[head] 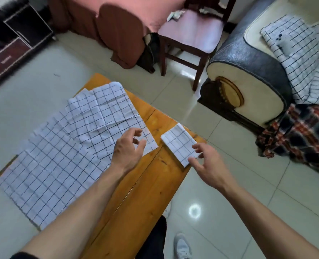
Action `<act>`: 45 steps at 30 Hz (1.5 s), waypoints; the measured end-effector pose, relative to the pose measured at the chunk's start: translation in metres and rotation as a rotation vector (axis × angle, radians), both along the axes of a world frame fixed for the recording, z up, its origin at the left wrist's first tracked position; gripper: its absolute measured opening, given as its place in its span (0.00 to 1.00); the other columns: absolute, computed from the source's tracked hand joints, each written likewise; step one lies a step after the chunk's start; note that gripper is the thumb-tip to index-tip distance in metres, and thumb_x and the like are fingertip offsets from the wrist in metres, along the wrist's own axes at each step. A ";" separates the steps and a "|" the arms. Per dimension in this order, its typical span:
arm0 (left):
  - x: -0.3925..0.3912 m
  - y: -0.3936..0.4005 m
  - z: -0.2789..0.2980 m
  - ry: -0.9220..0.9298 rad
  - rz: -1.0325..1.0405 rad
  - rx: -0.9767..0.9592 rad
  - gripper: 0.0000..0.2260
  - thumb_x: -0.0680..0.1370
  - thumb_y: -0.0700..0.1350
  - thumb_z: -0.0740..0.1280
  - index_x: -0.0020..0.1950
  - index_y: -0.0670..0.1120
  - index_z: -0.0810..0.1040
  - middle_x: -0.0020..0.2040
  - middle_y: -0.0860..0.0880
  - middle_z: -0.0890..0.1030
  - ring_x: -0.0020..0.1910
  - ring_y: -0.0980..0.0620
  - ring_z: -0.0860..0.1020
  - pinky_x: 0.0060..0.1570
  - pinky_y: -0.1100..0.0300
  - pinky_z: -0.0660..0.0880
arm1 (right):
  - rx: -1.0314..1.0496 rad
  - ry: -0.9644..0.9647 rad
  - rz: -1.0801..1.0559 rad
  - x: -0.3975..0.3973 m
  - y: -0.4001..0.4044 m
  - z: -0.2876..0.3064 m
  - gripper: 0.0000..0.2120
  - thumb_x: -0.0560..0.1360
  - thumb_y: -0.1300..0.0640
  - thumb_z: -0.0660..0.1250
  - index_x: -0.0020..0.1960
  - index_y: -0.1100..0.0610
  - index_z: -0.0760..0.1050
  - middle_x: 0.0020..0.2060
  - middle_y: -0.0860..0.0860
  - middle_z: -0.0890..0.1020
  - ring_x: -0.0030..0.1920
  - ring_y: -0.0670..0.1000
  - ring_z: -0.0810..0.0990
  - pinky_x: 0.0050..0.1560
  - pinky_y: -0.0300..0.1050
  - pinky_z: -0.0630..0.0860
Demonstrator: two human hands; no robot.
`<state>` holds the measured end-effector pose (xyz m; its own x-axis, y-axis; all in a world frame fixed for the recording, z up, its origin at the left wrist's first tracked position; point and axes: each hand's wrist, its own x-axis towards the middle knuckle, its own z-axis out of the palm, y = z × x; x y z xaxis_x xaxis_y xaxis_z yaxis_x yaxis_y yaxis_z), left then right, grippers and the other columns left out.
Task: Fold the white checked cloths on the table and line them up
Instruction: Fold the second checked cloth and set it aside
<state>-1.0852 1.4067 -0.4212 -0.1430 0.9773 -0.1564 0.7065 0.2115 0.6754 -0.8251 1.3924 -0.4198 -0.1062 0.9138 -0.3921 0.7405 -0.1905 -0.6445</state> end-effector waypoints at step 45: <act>-0.515 -0.404 0.192 0.106 0.229 0.091 0.12 0.80 0.51 0.67 0.63 0.54 0.76 0.62 0.60 0.75 0.63 0.58 0.72 0.57 0.65 0.69 | 0.304 -0.093 0.602 -0.579 -0.253 0.185 0.30 0.80 0.41 0.62 0.77 0.50 0.58 0.72 0.55 0.68 0.69 0.56 0.70 0.68 0.56 0.70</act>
<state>-1.6003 1.0026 -0.2297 -0.3726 0.9270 -0.0423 0.7148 0.3158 0.6239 -1.4046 1.1389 -0.2344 -0.6094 0.7767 -0.1592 0.7153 0.4520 -0.5329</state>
